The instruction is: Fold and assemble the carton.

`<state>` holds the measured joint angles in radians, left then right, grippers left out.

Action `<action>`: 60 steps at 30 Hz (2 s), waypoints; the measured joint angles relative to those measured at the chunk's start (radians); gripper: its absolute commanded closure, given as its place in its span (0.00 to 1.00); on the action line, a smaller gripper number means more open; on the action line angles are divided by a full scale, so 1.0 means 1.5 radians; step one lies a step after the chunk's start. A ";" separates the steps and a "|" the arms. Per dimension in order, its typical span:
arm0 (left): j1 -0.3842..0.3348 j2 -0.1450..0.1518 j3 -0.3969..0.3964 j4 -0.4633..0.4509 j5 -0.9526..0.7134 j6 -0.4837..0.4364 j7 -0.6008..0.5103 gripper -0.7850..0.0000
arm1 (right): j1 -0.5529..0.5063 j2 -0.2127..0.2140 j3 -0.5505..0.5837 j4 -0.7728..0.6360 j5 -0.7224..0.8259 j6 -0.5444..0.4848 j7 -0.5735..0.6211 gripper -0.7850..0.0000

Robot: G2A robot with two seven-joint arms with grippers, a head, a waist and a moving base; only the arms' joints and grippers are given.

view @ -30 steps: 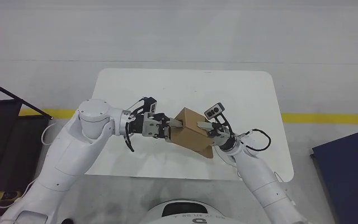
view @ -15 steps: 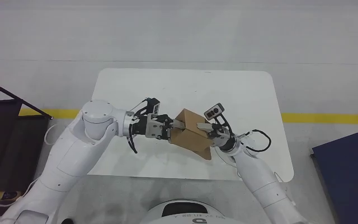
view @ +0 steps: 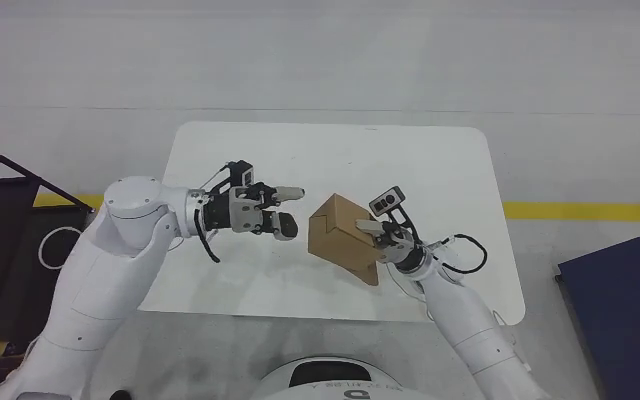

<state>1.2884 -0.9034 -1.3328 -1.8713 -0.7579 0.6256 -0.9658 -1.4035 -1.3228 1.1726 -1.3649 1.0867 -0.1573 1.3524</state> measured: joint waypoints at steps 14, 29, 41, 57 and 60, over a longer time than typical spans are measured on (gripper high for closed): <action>0.072 0.005 -0.108 0.055 -0.107 -0.052 0.038 0.00 | 0.003 0.001 0.002 0.001 -0.005 0.001 -0.012 1.00; 0.075 -0.002 -0.094 0.102 -0.132 -0.094 0.075 0.00 | 0.220 0.062 -0.135 -0.146 -0.824 0.380 0.013 1.00; 0.075 -0.002 -0.094 0.102 -0.132 -0.094 0.075 0.00 | 0.413 0.050 -0.324 -0.089 -1.140 0.329 0.088 0.34; 0.075 -0.002 -0.094 0.102 -0.132 -0.094 0.075 0.00 | 0.498 0.031 -0.382 -0.117 -1.235 0.372 0.044 0.00; 0.075 -0.002 -0.094 0.102 -0.132 -0.094 0.075 0.00 | 0.434 0.063 -0.301 -0.245 -1.299 0.421 -0.005 0.00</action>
<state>1.4009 -0.9061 -1.4733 -1.7180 -0.9557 0.4846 -0.8532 -0.7525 -1.2280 0.7211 -1.7325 -0.8612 0.4746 1.3445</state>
